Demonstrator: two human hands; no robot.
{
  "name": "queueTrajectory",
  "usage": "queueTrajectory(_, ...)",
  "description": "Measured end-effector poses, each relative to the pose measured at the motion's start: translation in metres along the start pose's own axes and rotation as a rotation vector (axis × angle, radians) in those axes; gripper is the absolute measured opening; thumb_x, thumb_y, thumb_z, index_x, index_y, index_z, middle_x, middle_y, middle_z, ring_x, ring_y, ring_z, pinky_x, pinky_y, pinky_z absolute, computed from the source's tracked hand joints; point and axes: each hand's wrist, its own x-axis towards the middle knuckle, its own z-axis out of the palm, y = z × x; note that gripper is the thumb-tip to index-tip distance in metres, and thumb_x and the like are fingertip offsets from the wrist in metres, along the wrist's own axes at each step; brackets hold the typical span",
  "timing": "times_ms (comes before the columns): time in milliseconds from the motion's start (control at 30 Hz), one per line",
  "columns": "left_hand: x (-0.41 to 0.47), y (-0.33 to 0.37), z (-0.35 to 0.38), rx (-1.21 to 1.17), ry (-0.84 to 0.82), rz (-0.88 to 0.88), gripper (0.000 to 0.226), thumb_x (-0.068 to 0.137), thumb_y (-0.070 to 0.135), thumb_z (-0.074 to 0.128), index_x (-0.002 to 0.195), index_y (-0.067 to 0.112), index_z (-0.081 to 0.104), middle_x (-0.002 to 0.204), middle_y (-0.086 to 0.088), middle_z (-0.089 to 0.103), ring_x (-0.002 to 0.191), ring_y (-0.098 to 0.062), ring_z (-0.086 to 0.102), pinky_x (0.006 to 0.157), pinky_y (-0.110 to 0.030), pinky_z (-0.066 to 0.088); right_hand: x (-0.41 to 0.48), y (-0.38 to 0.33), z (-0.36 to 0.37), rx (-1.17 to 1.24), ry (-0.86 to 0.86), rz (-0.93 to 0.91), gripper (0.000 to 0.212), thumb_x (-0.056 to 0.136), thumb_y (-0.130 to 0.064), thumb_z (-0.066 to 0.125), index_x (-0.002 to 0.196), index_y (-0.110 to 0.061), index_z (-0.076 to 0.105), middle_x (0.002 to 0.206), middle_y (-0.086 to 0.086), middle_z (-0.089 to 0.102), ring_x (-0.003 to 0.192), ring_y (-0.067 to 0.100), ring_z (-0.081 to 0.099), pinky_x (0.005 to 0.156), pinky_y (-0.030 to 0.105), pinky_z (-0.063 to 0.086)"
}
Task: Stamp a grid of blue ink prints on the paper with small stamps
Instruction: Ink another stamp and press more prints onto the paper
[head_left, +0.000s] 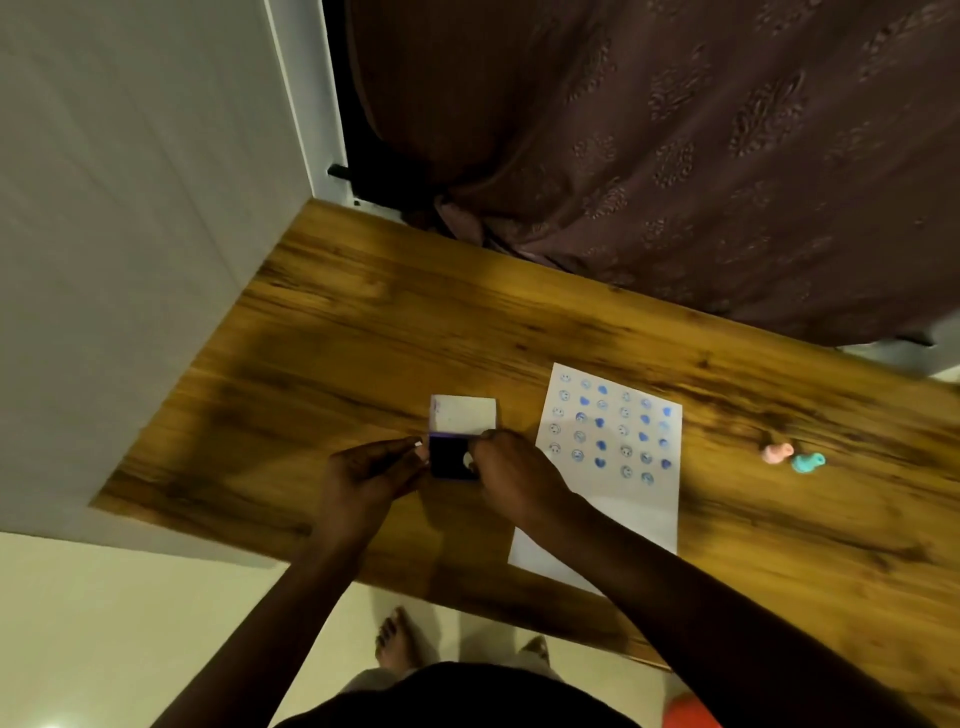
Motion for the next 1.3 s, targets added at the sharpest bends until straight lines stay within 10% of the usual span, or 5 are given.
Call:
queueTrajectory(200,-0.008,0.007,0.006,0.007,-0.026,0.045,0.025,0.091,0.004,0.070,0.115,-0.001,0.074,0.105,-0.016,0.080,0.099,-0.029,0.077,0.077,-0.029,0.064,0.002,0.001,-0.010,0.078,0.016,0.017,0.033,0.093,-0.016,0.069,0.125,-0.010,0.064,0.125,0.016,0.066,0.115,0.031,0.065,0.093,0.037,0.055)
queueTrajectory(367,-0.013,0.007,0.022,0.025,-0.069,0.032,0.027,0.090,0.008,0.072,0.117,0.004,0.074,0.108,-0.012,0.080,0.102,-0.027,0.077,0.085,-0.035,0.064,-0.016,0.025,-0.021,0.491,0.200,0.142,0.021,0.090,-0.027,0.072,0.107,-0.016,0.076,0.106,0.005,0.076,0.098,0.020,0.072,0.077,0.024,0.054)
queueTrajectory(600,-0.021,-0.003,0.068,0.016,-0.149,-0.002,0.035,0.088,0.004,0.073,0.123,0.011,0.071,0.116,-0.008,0.077,0.107,-0.026,0.075,0.090,-0.047,0.061,-0.090,0.095,-0.021,1.020,0.312,0.440,0.018,0.084,-0.030,0.081,0.097,-0.019,0.078,0.090,-0.003,0.078,0.086,0.018,0.074,0.081,0.038,0.064)
queueTrajectory(800,-0.030,-0.008,0.108,0.031,-0.152,0.010,0.025,0.084,0.001,0.076,0.088,0.025,0.079,0.104,-0.014,0.078,0.097,-0.032,0.077,0.086,-0.049,0.062,-0.131,0.169,-0.011,0.376,0.442,0.543,0.020,0.091,-0.028,0.073,0.100,-0.010,0.076,0.101,0.006,0.078,0.091,0.022,0.073,0.074,0.027,0.054)
queueTrajectory(1300,-0.027,-0.024,0.142,0.043,-0.131,-0.050,0.020,0.085,0.006,0.076,0.105,0.008,0.077,0.108,-0.012,0.079,0.098,-0.031,0.078,0.087,-0.048,0.061,-0.119,0.208,-0.004,0.205,0.241,0.471,0.023,0.100,-0.028,0.059,0.115,-0.012,0.067,0.114,0.009,0.072,0.102,0.025,0.068,0.086,0.033,0.055)
